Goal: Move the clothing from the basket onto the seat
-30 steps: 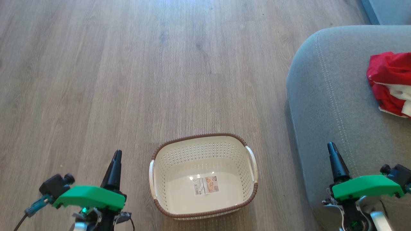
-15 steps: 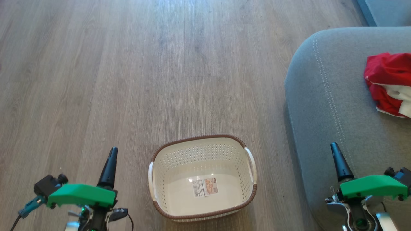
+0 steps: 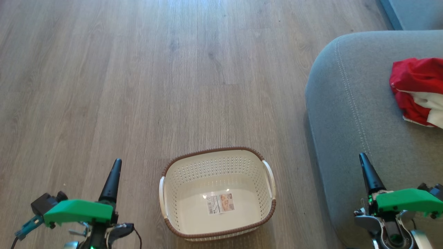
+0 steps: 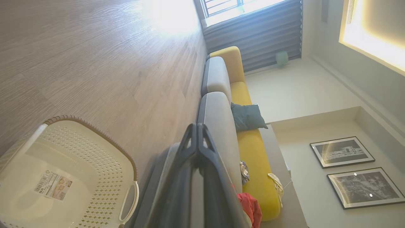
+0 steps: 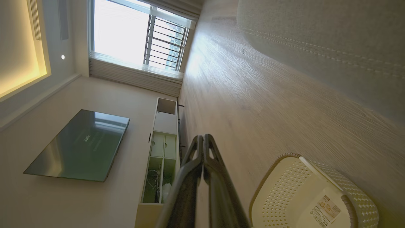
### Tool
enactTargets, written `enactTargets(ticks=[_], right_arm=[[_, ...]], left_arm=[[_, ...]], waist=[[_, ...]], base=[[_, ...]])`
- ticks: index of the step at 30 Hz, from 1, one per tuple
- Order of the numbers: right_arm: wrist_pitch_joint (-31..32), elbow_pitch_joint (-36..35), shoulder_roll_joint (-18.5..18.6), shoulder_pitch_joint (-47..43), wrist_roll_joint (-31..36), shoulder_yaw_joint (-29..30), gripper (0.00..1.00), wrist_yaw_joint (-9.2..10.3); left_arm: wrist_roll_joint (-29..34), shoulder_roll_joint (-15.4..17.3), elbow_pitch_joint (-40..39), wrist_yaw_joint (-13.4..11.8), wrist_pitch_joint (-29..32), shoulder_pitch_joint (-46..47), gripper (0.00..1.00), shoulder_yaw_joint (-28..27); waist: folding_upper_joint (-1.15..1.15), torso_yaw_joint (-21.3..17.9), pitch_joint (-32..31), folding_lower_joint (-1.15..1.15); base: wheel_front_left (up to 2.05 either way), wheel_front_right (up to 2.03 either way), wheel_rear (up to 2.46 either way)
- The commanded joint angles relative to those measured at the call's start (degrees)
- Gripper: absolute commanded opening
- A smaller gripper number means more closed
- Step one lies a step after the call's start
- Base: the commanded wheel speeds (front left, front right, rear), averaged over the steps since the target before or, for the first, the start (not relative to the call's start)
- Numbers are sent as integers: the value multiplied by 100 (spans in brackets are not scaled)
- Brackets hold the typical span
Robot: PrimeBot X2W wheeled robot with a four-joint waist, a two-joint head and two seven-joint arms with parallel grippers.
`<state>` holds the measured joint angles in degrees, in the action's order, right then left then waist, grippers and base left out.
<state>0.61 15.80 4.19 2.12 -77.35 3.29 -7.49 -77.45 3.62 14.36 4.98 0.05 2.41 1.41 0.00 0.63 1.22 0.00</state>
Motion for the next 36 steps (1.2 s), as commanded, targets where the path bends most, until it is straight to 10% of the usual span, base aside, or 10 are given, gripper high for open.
enactTargets(ticks=[1, 36], right_arm=[[67, -185, 19, 334, -155, -50, 0, 0], [506, -184, -56, 397, -1566, 221, 0, 0]], left_arm=[[-151, 77, -141, 80, 60, 306, 0, -233], [-1613, 49, -39, 250, 507, 363, 0, -623]], waist=[[0, -3, -5, 0], [0, -63, -104, 0]], base=[[0, 0, 0], [0, 0, 0]])
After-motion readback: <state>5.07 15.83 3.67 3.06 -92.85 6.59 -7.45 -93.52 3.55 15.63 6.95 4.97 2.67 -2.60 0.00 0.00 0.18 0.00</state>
